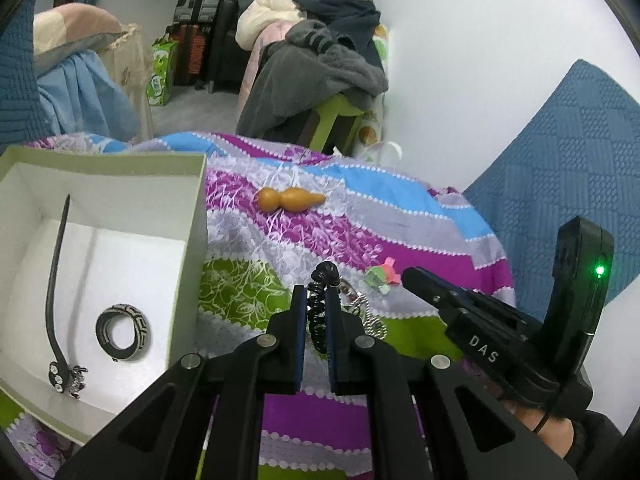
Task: Organize jewelry
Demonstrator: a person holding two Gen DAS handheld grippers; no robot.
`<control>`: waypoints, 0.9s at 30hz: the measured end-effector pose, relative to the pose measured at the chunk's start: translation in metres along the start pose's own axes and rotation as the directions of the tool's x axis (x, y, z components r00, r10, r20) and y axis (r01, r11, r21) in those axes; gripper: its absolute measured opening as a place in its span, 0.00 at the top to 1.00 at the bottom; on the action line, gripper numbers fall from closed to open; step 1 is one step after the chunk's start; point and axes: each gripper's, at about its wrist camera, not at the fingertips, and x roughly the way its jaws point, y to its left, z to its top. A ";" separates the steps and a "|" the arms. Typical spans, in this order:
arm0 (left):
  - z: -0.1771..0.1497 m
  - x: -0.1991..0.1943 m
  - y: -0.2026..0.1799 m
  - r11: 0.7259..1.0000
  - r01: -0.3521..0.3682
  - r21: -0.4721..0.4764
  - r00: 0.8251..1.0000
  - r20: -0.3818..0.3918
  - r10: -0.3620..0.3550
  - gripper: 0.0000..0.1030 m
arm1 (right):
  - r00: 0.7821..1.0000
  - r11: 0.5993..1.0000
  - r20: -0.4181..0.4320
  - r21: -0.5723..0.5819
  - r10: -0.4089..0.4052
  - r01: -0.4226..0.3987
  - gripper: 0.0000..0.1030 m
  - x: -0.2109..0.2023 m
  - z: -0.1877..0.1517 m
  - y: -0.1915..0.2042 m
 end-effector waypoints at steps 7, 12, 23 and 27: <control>0.006 -0.023 -0.013 0.999 0.020 0.028 1.000 0.022 -0.021 0.93 | 0.999 0.998 0.020 0.055 -0.038 0.037 0.96 -0.030 -0.001 -0.005; 0.007 -0.036 -0.019 0.999 0.029 0.043 0.999 0.025 -0.031 0.93 | 1.000 0.999 0.015 0.030 -0.013 0.013 0.96 -0.040 -0.001 0.004; -0.003 -0.037 -0.021 0.998 0.041 0.057 0.999 0.016 -0.042 0.93 | 0.948 0.947 -0.026 0.062 0.316 -0.314 0.73 -0.030 -0.006 0.025; -0.003 -0.037 -0.025 0.997 0.040 0.071 0.999 0.017 -0.041 0.93 | 0.942 0.943 -0.050 0.047 0.331 -0.329 0.75 -0.022 -0.007 0.033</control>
